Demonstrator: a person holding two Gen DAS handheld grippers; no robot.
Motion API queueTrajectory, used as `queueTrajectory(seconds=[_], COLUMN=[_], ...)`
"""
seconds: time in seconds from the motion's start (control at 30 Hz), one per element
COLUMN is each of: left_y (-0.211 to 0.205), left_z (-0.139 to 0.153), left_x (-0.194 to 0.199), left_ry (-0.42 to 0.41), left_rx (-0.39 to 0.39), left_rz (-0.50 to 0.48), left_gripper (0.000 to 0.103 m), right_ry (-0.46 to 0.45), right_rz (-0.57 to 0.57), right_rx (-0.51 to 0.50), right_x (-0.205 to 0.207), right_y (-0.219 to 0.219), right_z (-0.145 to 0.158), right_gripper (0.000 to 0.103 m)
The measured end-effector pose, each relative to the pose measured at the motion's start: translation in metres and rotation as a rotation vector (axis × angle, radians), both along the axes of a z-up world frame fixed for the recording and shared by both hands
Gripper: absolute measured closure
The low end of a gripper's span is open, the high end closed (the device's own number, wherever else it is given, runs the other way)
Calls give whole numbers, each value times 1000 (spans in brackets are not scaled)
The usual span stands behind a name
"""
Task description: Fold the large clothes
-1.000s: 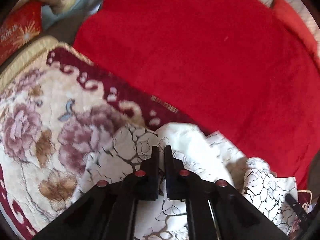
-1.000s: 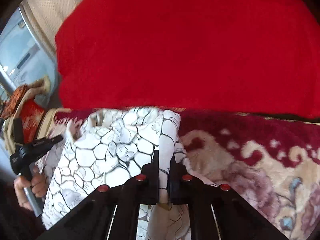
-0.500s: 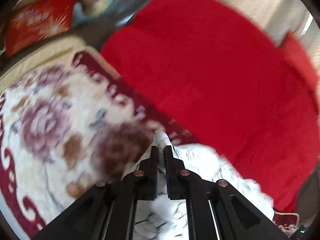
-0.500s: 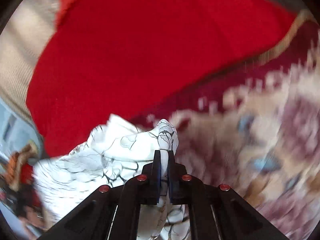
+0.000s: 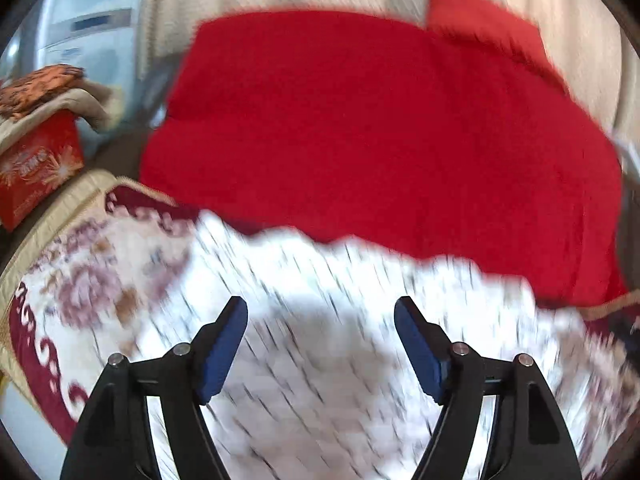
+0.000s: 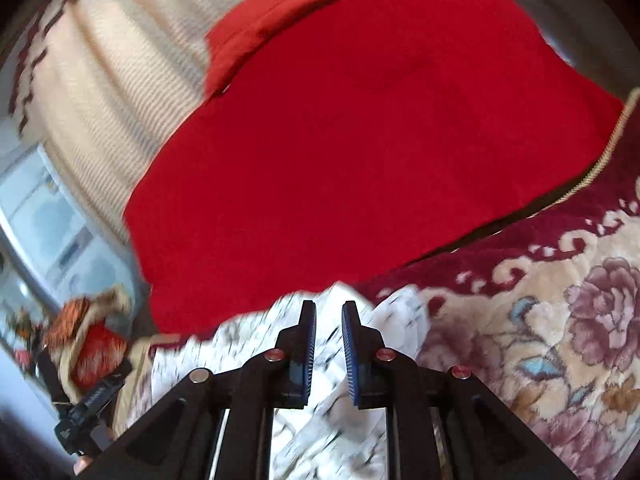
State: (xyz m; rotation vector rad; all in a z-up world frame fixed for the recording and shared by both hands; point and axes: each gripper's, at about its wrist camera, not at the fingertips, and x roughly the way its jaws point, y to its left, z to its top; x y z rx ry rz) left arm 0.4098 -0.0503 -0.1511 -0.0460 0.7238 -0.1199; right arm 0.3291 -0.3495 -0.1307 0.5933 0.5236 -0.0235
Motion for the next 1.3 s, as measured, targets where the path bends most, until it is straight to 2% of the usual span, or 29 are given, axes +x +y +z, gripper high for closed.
queueTrajectory(seconds=[0.07,0.17,0.27,0.33,0.37,0.43,0.47,0.6,0.7,0.77,0.93,1.03,1.17,1.3], left_y=[-19,-29,-30,-32,-35,-44,-45,-39,-37,-41,-37,-34,-28,-12], left_z=[-21,-43,-65,-80,-87,-92,-92,-95,-105,-110,-100,-87,-61,-46], left_x=[-3,-15,-13,-7,-4,-3,-3,2,9,12,8,-11,-48,-68], left_ry=[84,144,238,272,274,253,249,258,239,220,226,224,126,21], left_rx=[69,113,122,144,182,260,269,243,261,289,283,283,250,238], left_rz=[-3,14,19,6,-10,-34,-34,-35,-50,-54,-37,2,1,35], left_gripper=[27,27,23,19,18,13,12,6,0,0,0,0,0,0], right_ry=[22,78,195,345,398,375,372,371,362,356,354,328,247,226], right_rz=[65,158,210,217,219,224,223,225,227,234,223,215,204,206], right_rx=[18,24,10,-3,12,44,66,79,58,48,68,44,32,0], right_x=[3,0,4,14,19,20,22,24,24,26,23,16,3,-7], right_y=[10,34,50,54,52,49,46,44,46,50,50,51,52,54], right_z=[-4,-15,-35,-62,-80,-91,-93,-88,-85,-85,-89,-87,-86,-77], right_gripper=[87,87,87,87,87,87,87,87,87,87,87,85,84,84])
